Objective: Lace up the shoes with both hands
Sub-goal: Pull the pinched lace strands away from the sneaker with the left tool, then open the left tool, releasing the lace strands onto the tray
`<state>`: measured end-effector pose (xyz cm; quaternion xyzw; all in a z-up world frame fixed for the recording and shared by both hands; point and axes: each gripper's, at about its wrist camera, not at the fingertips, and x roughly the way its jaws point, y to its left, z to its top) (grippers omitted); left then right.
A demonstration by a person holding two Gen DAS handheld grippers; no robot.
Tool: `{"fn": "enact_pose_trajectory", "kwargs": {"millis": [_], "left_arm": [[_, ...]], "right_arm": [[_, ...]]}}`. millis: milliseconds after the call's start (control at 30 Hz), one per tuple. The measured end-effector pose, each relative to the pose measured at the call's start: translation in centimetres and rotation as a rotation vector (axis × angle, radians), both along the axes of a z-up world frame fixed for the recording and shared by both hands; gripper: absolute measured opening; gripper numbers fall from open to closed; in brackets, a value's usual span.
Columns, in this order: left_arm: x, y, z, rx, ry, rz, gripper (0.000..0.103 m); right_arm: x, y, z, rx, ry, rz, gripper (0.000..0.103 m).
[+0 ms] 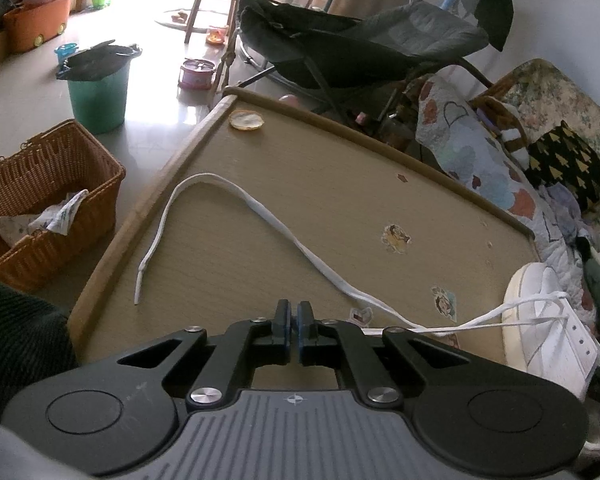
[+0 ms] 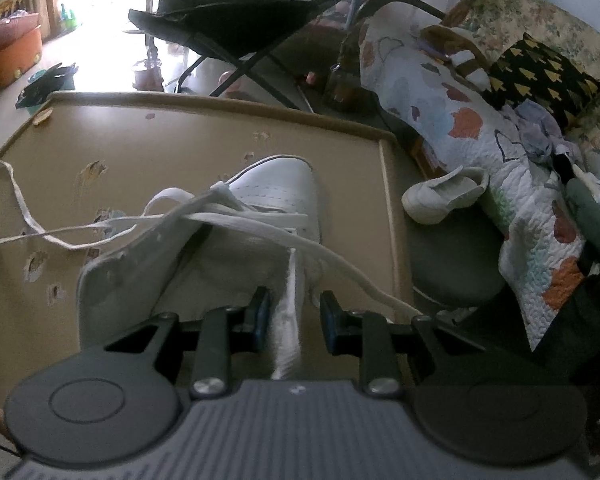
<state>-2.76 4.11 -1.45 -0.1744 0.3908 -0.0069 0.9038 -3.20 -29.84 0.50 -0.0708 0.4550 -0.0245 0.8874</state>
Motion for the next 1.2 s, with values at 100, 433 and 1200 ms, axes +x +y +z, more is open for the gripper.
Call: {"fn": "enact_pose_trajectory", "kwargs": {"millis": [100,433,1200], "left_arm": [[0.0,0.0,0.0,0.002,-0.002,0.000,0.007],[0.5,0.5,0.1,0.002,-0.004,0.003,0.007],[1.2,1.8,0.1,-0.017,-0.006,0.030,0.009]], "right_arm": [[-0.2,-0.1,0.1,0.000,0.004,0.008,0.026],[-0.5,-0.2,0.3,0.009,0.008,0.014,0.027],[3.2,0.2,-0.3,-0.044,0.001,0.036,0.026]]}}
